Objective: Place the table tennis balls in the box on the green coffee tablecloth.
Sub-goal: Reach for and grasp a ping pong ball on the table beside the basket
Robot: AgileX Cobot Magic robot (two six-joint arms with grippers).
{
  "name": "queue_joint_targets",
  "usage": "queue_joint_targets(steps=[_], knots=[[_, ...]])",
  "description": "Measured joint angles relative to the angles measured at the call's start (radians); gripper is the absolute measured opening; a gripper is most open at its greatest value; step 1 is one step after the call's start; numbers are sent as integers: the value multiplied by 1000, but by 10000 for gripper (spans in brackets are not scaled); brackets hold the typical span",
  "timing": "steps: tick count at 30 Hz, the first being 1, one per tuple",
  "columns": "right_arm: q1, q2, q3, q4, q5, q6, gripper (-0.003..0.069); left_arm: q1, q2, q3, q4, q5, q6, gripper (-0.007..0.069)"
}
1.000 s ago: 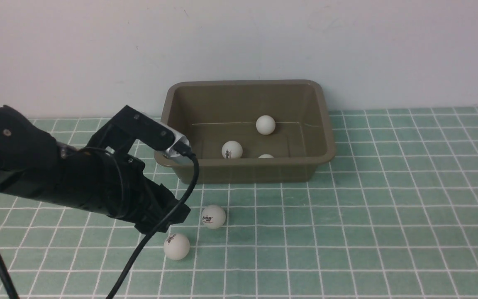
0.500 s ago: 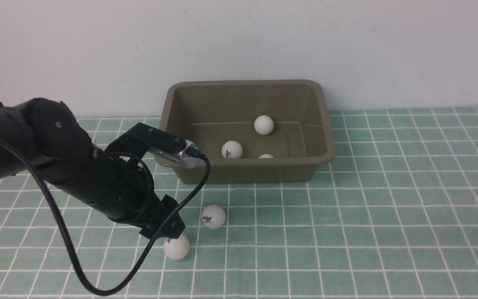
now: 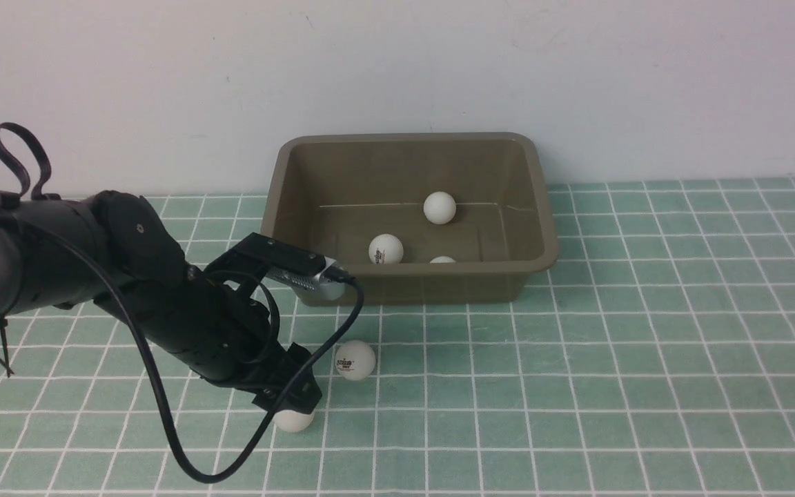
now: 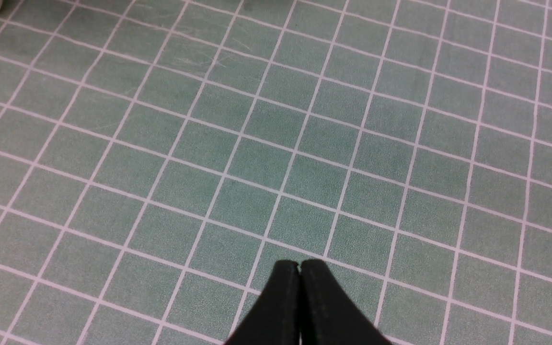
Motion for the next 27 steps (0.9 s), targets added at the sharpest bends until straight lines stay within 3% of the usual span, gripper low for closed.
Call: queue_joint_targets(steps=[11,19,27], knots=[[0,0,0,3,0,-1,-18,-56,82,-48,8,-38,-2,534],[0,0,0,8,0,-1,-18,-61,107,-77,164,-14,-129,510],[0,0,0,11,0,-1,-18,-61,107,-77,176,30,-144,504]])
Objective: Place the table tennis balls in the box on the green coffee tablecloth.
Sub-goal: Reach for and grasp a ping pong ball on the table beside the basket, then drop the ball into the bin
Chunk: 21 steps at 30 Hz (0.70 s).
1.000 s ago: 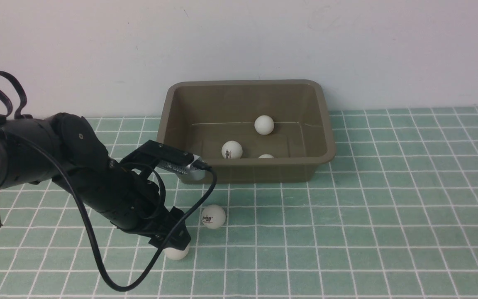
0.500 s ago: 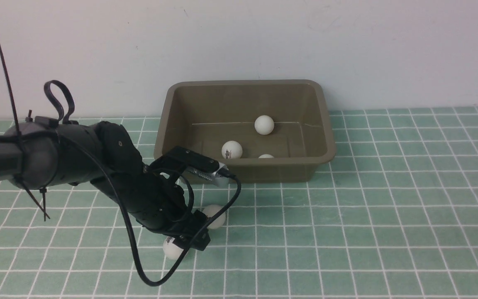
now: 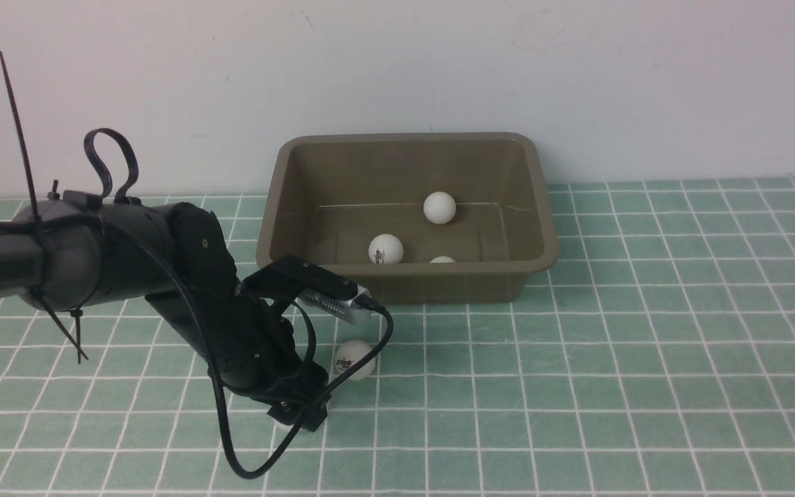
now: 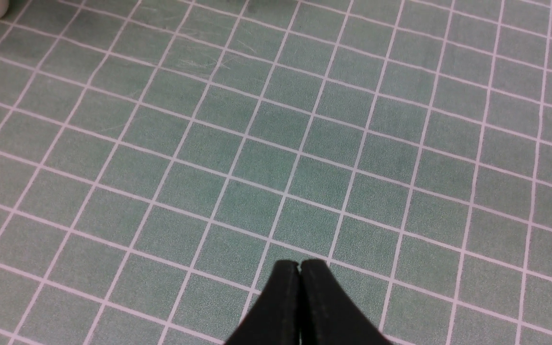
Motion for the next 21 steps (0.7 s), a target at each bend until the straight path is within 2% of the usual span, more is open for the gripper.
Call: queue_joint_targets(steps=[2,7,11,16,21], knots=[[0,0,0,0,0,0,-18,0,1,0,1,1,0,484],[0,0,0,0,0,0,-18,0,1,0,2,10,-1,347],[0,0,0,0,0,0,-18,0,5,-31,7,78,-1,345],[0,0,0,1,0,0,-18,0,11,-251,37,444,-12,345],[0,0,0,0,0,0,-18,0,3,-430,61,497,-50,345]])
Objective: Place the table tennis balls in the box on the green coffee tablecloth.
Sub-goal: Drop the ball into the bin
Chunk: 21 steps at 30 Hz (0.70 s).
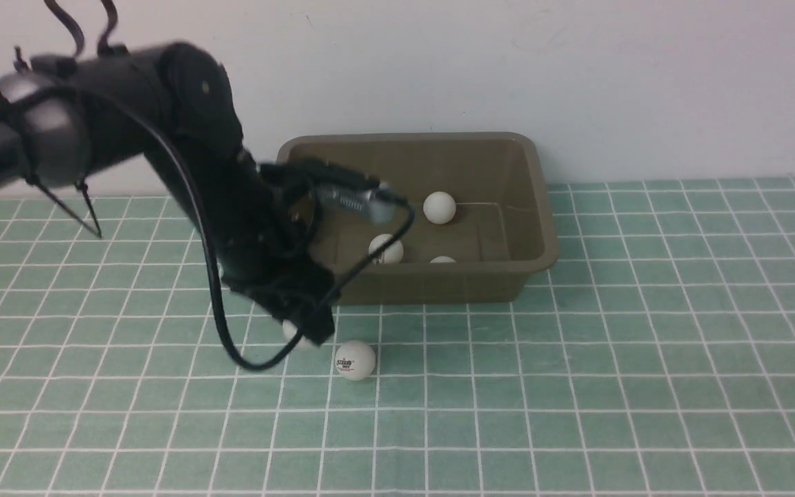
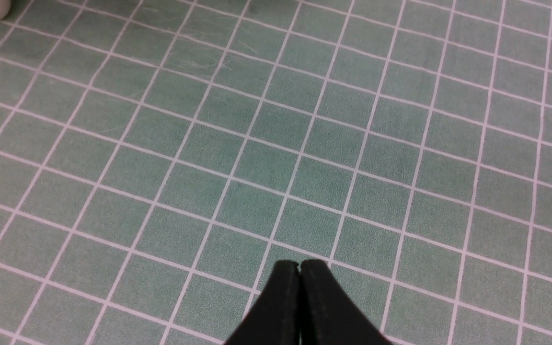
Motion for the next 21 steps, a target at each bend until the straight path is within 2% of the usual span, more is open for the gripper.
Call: queue_joint_targets(steps=[7,10,17,21], knots=[[0,0,0,0,0,0,-18,0,23,-257,4,3,4,345],[0,0,0,0,0,0,-18,0,95,-342,6,-120,20,345],[0,0,0,5,0,0,-18,0,273,-346,41,-340,44,346],[0,0,0,7,0,0,-18,0,320,-346,41,-416,49,406]])
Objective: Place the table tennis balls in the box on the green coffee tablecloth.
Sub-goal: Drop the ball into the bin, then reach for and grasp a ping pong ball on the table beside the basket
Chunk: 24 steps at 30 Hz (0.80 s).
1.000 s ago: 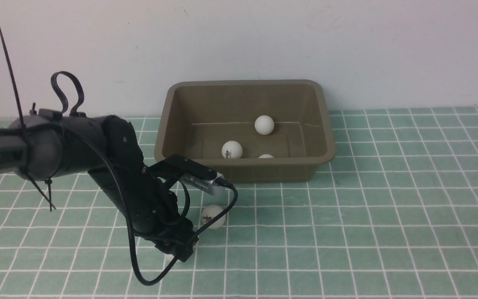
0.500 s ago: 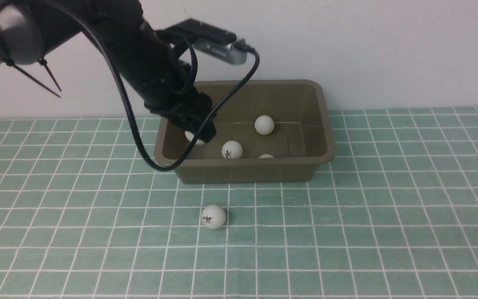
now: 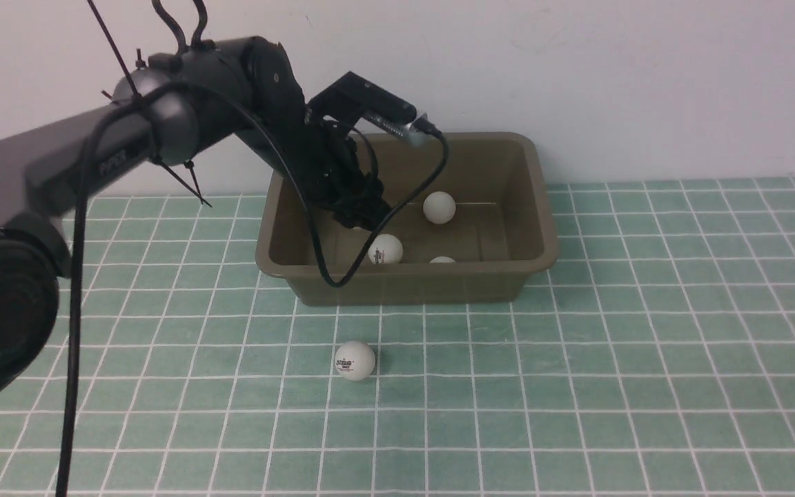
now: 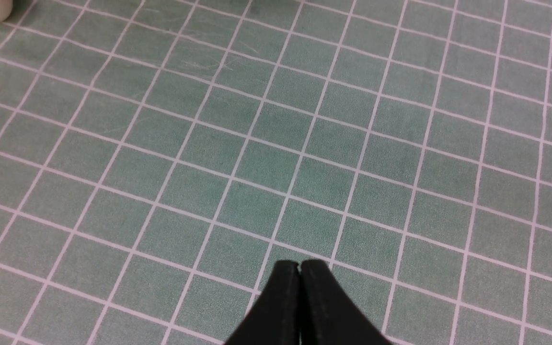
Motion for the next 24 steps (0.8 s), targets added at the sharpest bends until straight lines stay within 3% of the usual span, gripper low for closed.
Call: queue_joint_targets(steps=[7,11,15,20,24], knots=[[0,0,0,0,0,0,-18,0,15,-19,10,13,0,505],[0,0,0,1,0,0,-18,0,-27,-107,30,251,-26,510],[0,0,0,1,0,0,-18,0,-73,-154,31,421,-139,510],[0,0,0,1,0,0,-18,-5,-117,-112,19,448,-300,510],[0,0,0,1,2,0,-18,-36,-146,-29,-5,448,-336,510]])
